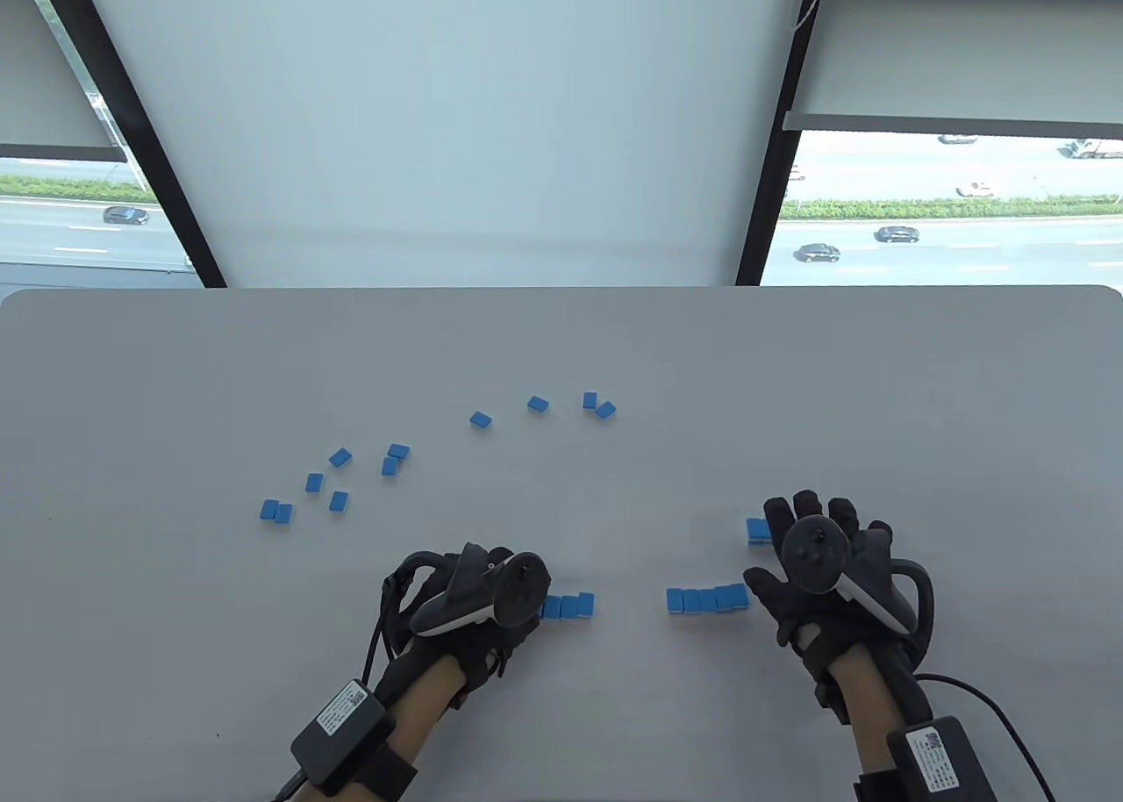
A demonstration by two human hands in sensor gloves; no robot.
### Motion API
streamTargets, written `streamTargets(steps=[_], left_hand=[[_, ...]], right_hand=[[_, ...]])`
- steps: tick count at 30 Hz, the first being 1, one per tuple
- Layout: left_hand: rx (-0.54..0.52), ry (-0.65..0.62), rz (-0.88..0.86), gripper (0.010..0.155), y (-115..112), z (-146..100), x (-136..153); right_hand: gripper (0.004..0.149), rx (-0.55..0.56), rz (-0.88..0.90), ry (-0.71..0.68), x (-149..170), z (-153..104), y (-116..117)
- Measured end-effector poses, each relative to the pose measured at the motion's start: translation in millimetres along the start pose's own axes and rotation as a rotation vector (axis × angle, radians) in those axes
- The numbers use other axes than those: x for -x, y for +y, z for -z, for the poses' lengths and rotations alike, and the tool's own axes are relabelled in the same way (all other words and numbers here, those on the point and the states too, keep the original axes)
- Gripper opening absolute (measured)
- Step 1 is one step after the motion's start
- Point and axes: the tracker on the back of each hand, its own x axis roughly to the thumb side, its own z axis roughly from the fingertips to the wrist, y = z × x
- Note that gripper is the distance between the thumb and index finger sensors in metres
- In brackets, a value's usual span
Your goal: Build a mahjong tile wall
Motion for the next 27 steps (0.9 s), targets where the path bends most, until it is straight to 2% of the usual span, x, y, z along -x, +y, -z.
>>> streamTargets(steps=[9, 14, 21, 27], left_hand=[[0.008, 0.0, -0.007, 0.059, -1, 0, -1], [0.02, -0.006, -0.031, 0.065, 3, -1, 1], [-0.073, 0.009, -0.113, 0.061, 44, 7, 26], [-0.1, 0.103, -0.09, 0.059, 75, 43, 52]], right_hand=[[0.081, -0.008, -0.001, -0.001, -1, 0, 1], [0.081, -0.002, 0.005, 0.001, 0, 0, 0], [0.081, -0.001, 0.009, -0.001, 0, 0, -1], [0.081, 0.008, 0.017, 0.002, 1, -1, -2]])
